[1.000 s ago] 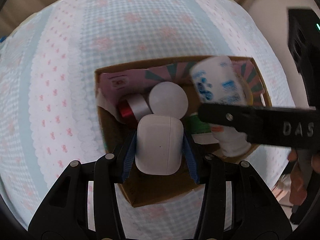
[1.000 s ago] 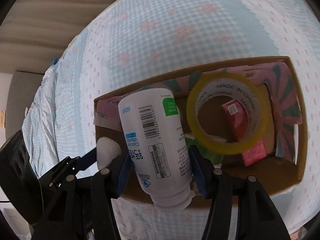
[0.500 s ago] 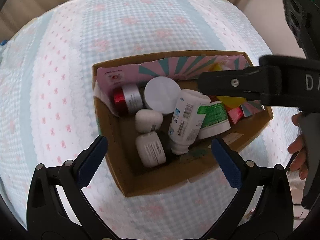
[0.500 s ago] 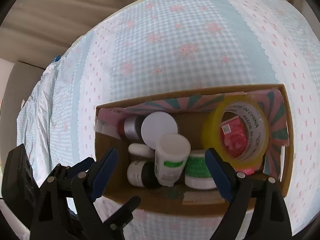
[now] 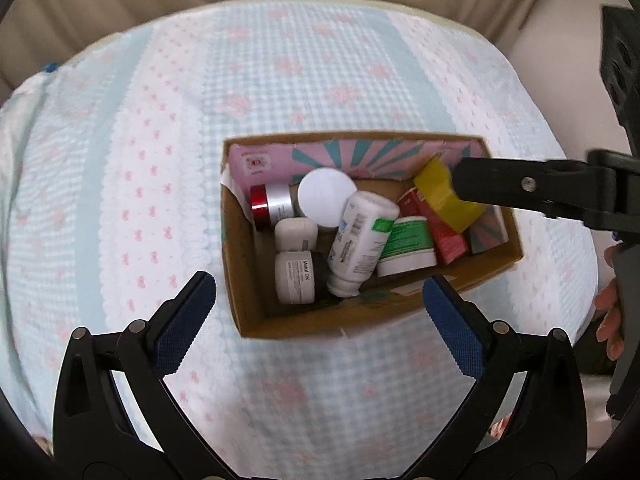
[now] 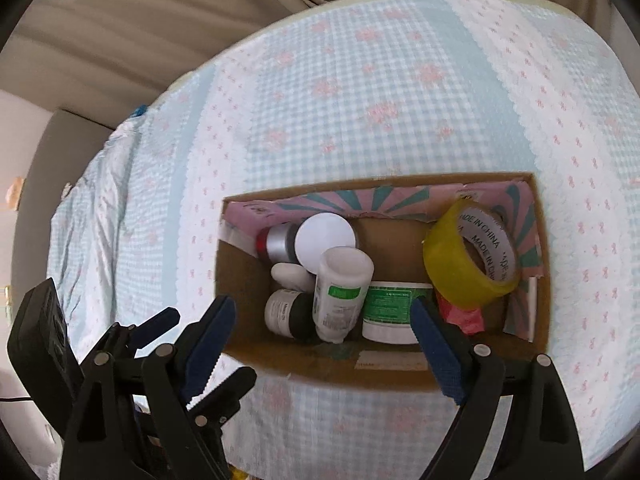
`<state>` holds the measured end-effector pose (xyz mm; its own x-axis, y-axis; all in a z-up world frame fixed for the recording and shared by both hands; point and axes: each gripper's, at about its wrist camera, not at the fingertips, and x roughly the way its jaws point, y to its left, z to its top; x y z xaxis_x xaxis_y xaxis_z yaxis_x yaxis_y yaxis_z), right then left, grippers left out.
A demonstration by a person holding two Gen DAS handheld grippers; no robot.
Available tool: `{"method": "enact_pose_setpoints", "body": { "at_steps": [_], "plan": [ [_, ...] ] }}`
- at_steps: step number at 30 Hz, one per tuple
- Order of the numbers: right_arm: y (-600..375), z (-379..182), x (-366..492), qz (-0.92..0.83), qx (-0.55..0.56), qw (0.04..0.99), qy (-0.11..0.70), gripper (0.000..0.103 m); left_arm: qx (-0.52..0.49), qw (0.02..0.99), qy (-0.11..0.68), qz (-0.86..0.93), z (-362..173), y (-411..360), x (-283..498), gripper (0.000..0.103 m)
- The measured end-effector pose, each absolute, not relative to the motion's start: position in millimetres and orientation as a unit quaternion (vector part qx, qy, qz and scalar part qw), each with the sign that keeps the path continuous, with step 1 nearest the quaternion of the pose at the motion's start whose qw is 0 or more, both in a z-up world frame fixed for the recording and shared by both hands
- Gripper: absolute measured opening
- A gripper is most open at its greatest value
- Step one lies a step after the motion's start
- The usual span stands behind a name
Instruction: Organize rigid objects
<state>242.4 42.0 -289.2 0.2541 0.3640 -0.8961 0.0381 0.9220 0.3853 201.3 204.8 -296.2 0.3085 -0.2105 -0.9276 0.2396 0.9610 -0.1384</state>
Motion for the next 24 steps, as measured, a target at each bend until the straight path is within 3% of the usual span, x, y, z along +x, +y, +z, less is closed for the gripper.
{"method": "enact_pose_setpoints", "body": {
  "at_steps": [7, 17, 24],
  "plan": [
    [-6.1, -209.6, 210.3, 0.116, 0.14, 0.8, 0.571, 0.087, 0.008, 0.839, 0.533, -0.107, -202.4, 174.7, 175.0, 0.103],
    [-78.3, -73.3, 137.6, 0.067, 0.049, 0.874, 0.478, 0.087, -0.008, 0.911, 0.404, -0.083, -54.4, 135.6, 120.5, 0.103],
    [-90.9, -22.9, 91.9, 0.037, 0.04, 0.914, 0.402, 0.087, -0.009, 0.94, 0.333, -0.076, -4.5, 120.0, 79.5, 0.103]
  ]
}}
